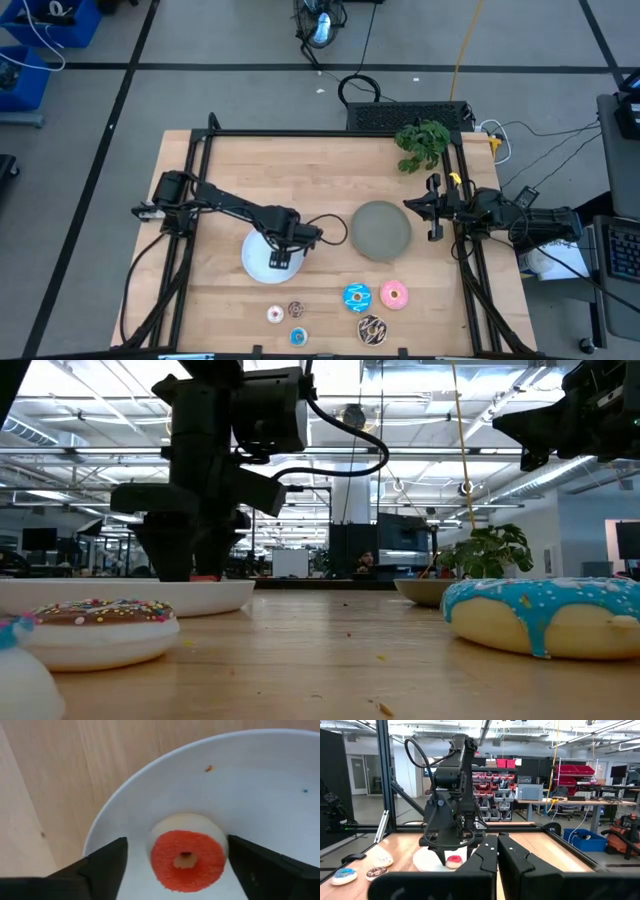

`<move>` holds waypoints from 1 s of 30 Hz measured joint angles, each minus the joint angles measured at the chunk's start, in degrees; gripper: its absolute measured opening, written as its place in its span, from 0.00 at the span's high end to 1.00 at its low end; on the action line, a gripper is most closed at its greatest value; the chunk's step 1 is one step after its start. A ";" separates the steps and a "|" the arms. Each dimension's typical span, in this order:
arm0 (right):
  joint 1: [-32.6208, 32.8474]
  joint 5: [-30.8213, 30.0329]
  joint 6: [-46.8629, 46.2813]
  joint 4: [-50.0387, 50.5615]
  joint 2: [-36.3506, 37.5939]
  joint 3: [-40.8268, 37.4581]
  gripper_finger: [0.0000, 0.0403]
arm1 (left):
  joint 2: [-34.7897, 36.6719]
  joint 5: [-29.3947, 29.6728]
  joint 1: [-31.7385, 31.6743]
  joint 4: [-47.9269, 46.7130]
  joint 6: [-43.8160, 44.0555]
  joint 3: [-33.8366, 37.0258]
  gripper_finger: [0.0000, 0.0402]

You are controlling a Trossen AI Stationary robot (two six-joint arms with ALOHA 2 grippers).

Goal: Pick & Place donuts
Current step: Put the small orange donut on the white plate, then put the small white donut on the white plate

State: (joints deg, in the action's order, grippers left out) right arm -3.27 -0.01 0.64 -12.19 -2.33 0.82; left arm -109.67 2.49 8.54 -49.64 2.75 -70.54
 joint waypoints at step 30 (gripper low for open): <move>-0.01 0.04 0.02 -0.31 0.00 -0.01 1.00 | 4.13 1.42 13.86 -40.08 5.71 -31.80 0.97</move>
State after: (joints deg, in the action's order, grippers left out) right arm -3.27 0.03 0.67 -12.50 -2.33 0.81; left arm -105.54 3.91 22.40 -89.71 8.46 -102.34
